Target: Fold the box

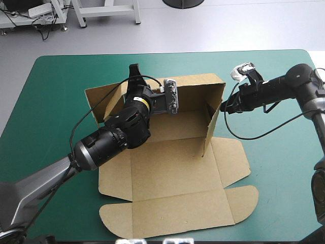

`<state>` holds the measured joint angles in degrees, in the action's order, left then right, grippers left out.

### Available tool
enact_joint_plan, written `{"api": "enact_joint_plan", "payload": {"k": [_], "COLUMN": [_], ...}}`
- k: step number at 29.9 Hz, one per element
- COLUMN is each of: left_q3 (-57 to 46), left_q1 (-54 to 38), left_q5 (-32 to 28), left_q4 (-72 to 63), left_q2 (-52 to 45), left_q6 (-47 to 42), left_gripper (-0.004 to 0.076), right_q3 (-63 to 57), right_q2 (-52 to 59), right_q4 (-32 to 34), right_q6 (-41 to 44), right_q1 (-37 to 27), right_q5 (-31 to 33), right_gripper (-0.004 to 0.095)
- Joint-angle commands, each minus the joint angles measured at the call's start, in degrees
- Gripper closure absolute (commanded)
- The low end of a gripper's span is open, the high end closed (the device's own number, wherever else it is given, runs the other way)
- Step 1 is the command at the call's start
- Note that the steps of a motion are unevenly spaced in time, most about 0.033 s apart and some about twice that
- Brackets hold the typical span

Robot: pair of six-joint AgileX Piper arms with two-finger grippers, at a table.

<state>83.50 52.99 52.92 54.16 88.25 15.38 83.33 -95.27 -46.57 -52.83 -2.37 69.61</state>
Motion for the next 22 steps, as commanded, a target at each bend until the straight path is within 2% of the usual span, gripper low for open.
{"api": "enact_joint_plan", "payload": {"k": [1, 3, 7, 11, 22], "left_q3": [1.63, 1.63, 1.53, 1.53, 1.53], "left_q1": [0.05, 0.05, 0.05, 0.05, 0.05], "left_q5": [-2.13, -2.13, -2.13, -1.49, -0.66], "left_q4": [2.75, 2.66, 2.53, 2.41, 2.75], "left_q2": [-2.44, -2.44, -2.44, -1.36, 1.2], "left_q6": [-0.88, -0.88, -0.76, 0.47, 0.45], "left_gripper": [0.0734, 0.0734, 0.0734, 0.0734, 0.0734], "right_q3": [1.24, 1.24, 1.24, 1.24, 1.24], "right_q2": [2.77, 2.77, 2.77, 2.77, 1.73], "right_q4": [-1.84, 0.51, 5.71, 6.23, 5.89], "right_q6": [-2.32, -1.96, -1.36, -1.4, -4.53], "right_q1": [0.46, 0.46, 0.46, 0.46, 0.46], "right_q5": [2.21, 2.21, 1.73, 0.48, -0.49], "right_gripper": [0.091, 0.0887, 0.0763, 0.0638, 0.0633]}}
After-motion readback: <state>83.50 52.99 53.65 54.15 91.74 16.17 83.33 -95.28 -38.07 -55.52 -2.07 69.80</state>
